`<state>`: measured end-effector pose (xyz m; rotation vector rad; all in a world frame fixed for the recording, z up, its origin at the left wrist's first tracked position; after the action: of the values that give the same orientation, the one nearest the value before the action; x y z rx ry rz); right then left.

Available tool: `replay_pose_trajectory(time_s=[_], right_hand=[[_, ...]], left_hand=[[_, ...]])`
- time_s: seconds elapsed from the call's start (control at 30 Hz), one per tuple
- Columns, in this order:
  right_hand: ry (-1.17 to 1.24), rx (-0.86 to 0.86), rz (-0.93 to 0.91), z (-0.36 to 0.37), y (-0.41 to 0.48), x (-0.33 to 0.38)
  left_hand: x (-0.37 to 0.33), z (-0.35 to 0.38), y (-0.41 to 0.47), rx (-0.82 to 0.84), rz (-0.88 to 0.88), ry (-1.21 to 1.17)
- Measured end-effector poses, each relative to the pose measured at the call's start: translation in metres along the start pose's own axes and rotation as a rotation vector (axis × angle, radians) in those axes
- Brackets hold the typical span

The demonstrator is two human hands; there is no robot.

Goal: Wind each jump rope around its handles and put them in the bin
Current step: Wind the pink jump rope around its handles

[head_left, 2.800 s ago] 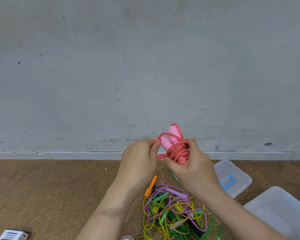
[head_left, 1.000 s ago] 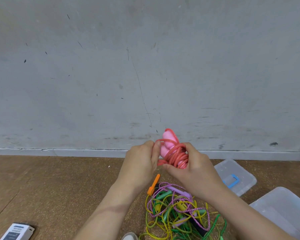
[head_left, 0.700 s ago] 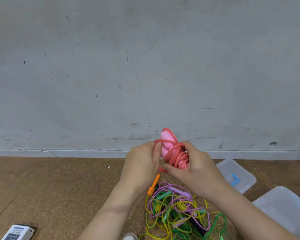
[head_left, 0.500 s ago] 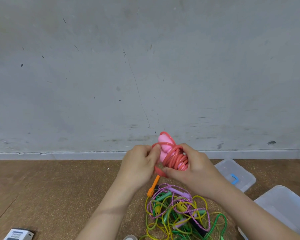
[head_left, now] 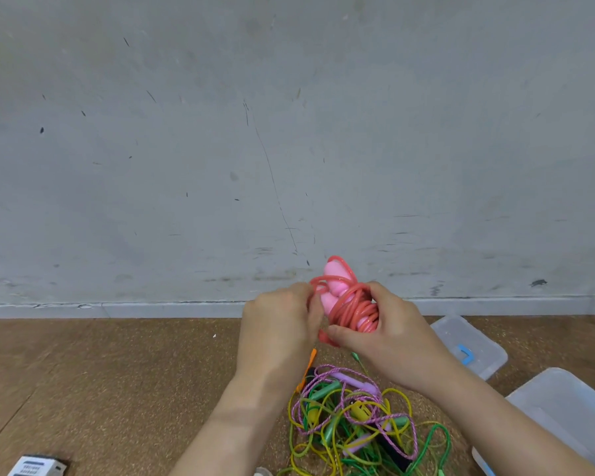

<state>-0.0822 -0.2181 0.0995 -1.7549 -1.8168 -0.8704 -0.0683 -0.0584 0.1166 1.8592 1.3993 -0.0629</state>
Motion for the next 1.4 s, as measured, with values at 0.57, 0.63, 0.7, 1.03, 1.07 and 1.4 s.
replay_pose_trajectory(time_s=[0.57,0.63,0.7,1.03,1.07,1.4], right_hand=[[0.363,0.27,0.065,-0.013,-0.006,0.004],[0.578,0.449,0.088,-0.015,-0.007,0.007],[0.738,0.595,0.102,-0.016,-0.008,0.009],[1.166,0.789,0.14,-0.013,-0.006,0.002],[1.201,0.84,0.132,-0.011,-0.007,0.003],[1.307,1.073,0.014,0.001,-0.012,0.013]], left_hand=[[-0.006,-0.002,0.013,0.066,-0.488,-0.775],[-0.001,-0.009,0.019,0.083,-0.47,-0.796],[0.005,-0.013,0.02,0.107,-0.452,-0.797],[0.015,-0.016,0.013,0.404,-0.55,-1.498],[0.011,-0.014,0.012,0.421,-0.538,-1.563],[-0.01,0.002,0.02,-0.12,-0.694,-1.321]])
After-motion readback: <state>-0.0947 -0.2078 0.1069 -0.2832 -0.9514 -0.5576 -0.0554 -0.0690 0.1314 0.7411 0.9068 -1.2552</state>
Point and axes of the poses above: each hand's wrist, its own y-axis towards the middle knuckle, its own z-axis out of the palm, x = y × z, the point moved 1 cm from there along y, towards the middle knuckle, and after that the axes turned 8 degrees about -y, right-handed, at the moved point
